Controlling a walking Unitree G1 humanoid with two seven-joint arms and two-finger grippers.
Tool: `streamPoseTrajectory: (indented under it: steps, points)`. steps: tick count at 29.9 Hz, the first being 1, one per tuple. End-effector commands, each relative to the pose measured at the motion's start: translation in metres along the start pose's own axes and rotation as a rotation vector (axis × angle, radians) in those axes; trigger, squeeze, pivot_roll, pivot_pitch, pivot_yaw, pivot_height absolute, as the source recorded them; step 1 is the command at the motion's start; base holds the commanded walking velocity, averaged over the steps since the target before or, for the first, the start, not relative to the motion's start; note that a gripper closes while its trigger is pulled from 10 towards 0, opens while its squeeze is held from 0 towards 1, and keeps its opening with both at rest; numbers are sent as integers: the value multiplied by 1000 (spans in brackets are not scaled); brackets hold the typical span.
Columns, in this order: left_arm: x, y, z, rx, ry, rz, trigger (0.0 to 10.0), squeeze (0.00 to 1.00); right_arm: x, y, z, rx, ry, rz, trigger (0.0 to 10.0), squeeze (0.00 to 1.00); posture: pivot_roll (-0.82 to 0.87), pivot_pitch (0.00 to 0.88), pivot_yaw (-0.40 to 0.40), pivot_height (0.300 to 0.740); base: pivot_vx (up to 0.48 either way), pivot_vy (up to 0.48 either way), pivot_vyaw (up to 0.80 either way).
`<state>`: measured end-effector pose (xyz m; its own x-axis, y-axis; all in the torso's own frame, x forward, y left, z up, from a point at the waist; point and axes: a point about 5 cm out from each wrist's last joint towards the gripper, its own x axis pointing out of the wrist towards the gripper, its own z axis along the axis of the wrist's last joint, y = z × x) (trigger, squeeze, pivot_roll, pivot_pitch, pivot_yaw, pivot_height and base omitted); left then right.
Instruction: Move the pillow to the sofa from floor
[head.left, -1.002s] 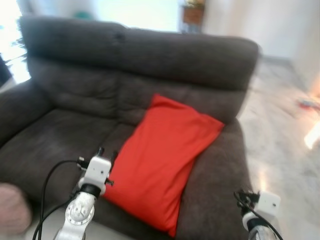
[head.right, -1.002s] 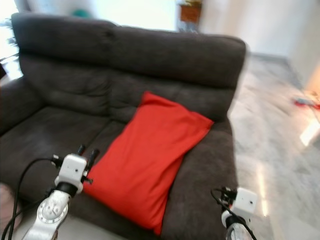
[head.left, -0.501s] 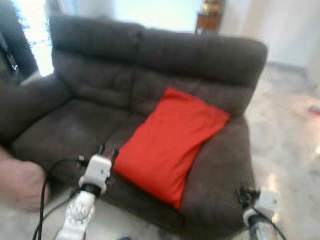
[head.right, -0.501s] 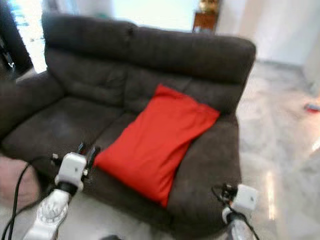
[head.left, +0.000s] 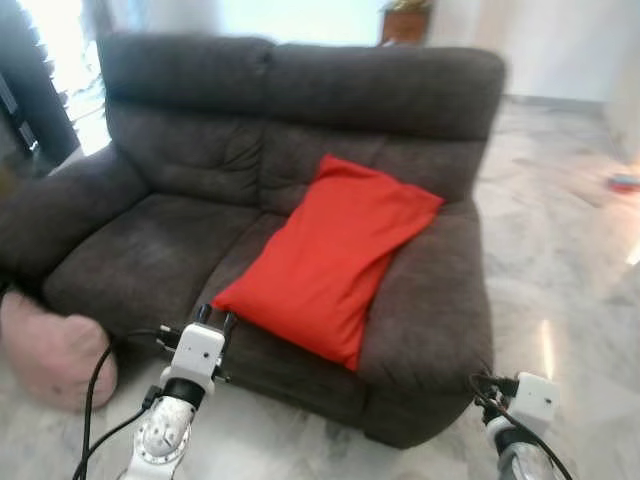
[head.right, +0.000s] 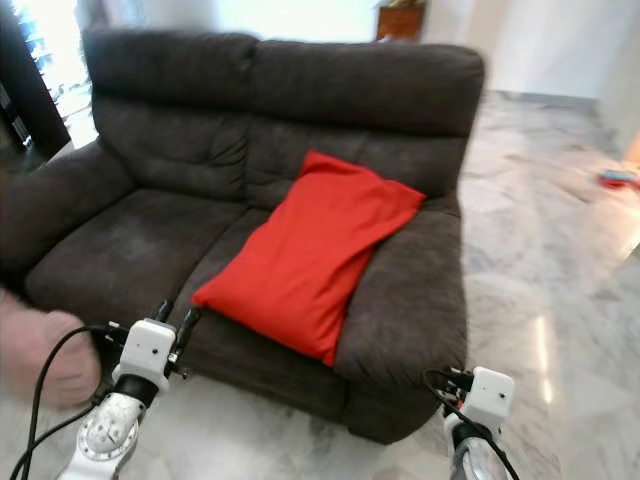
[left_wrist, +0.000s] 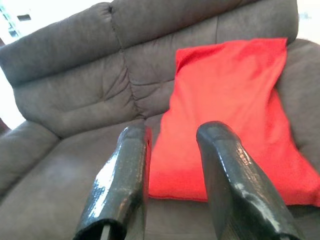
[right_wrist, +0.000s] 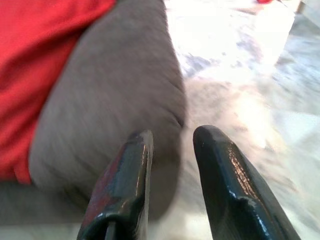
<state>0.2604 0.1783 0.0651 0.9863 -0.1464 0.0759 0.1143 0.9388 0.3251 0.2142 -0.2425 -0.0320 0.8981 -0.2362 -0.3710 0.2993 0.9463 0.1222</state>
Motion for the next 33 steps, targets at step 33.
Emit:
streamPoseTrajectory:
  steps: [33]
  points:
    - [-93, -12, -135, -201, 923, 8, 10000, 0, -70, -46, -95, -63, 660, -194, 10000, 0, 100, 0, -50, 738, 0, 0, 0]
